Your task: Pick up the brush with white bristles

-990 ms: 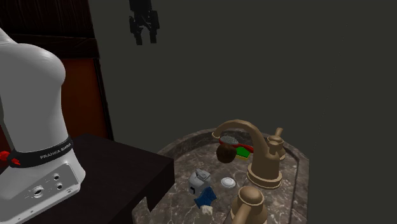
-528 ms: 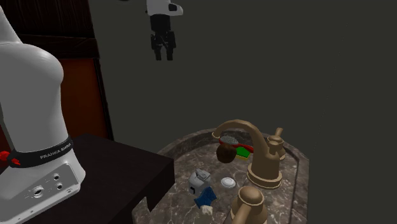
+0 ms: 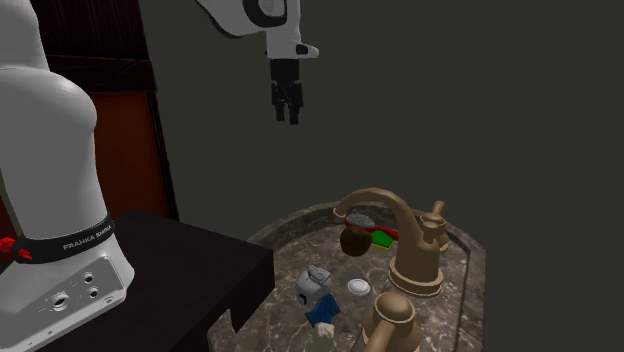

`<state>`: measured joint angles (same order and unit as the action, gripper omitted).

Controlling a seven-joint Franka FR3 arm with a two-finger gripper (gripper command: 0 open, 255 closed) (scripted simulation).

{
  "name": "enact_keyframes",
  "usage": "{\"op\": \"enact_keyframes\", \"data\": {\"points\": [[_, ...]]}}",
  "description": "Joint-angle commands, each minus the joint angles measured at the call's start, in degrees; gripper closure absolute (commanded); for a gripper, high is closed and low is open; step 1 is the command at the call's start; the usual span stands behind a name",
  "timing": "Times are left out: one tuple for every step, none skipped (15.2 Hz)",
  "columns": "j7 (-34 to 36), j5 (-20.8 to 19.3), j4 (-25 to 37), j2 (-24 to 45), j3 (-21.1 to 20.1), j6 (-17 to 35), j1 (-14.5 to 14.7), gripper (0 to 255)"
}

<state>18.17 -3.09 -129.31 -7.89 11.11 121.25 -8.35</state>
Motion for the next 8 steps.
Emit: {"op": "enact_keyframes", "data": {"points": [[0.93,1.05,1.86,4.07,0.82,2.03,-0.63,0],[1.3,1.65,2.77,6.1,1.2,3.0,-0.95,0],[1.64,2.31,3.73,8.13,1.58,3.93,-1.28,0],[1.95,3.02,4.74,10.17,1.93,4.8,-1.63,0],[2.24,3.76,5.79,12.2,2.26,5.61,-2.01,0],[2.5,4.55,6.88,14.24,2.57,6.38,-2.4,0],[2.74,5.37,8.02,16.27,2.84,7.09,-2.82,0],[2.96,6.22,9.2,18.3,3.09,7.74,-3.28,0]]}}
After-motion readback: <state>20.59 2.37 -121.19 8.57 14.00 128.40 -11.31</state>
